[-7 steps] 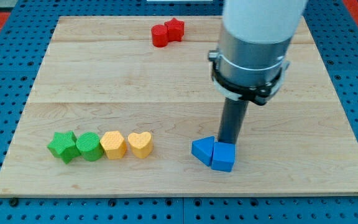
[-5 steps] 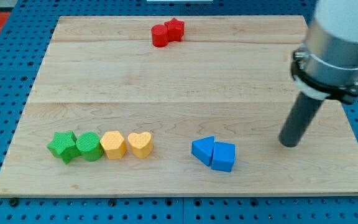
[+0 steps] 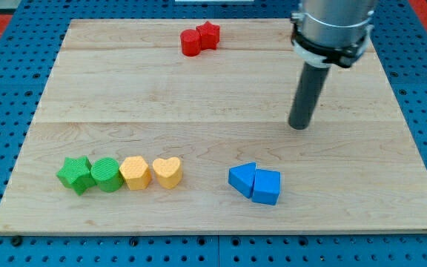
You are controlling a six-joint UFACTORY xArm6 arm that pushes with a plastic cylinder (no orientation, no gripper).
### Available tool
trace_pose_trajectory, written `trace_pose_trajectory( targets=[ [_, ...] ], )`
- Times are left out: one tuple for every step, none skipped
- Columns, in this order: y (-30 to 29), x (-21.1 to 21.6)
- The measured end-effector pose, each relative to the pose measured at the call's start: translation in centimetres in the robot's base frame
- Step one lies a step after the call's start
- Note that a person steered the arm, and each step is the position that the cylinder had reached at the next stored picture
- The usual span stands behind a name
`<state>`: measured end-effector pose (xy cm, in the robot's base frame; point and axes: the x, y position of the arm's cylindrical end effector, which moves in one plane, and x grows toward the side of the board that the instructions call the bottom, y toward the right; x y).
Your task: Push the yellow heart up a bit
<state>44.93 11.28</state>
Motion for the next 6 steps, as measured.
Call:
trace_pose_trajectory(
  targets=[
    [-6.5,0.4],
    [-11.7,3.3],
    [-12.5,7.4],
    [-15.5,10.7],
    [-16.5,14.4],
    [-19.2,10.4]
  ],
)
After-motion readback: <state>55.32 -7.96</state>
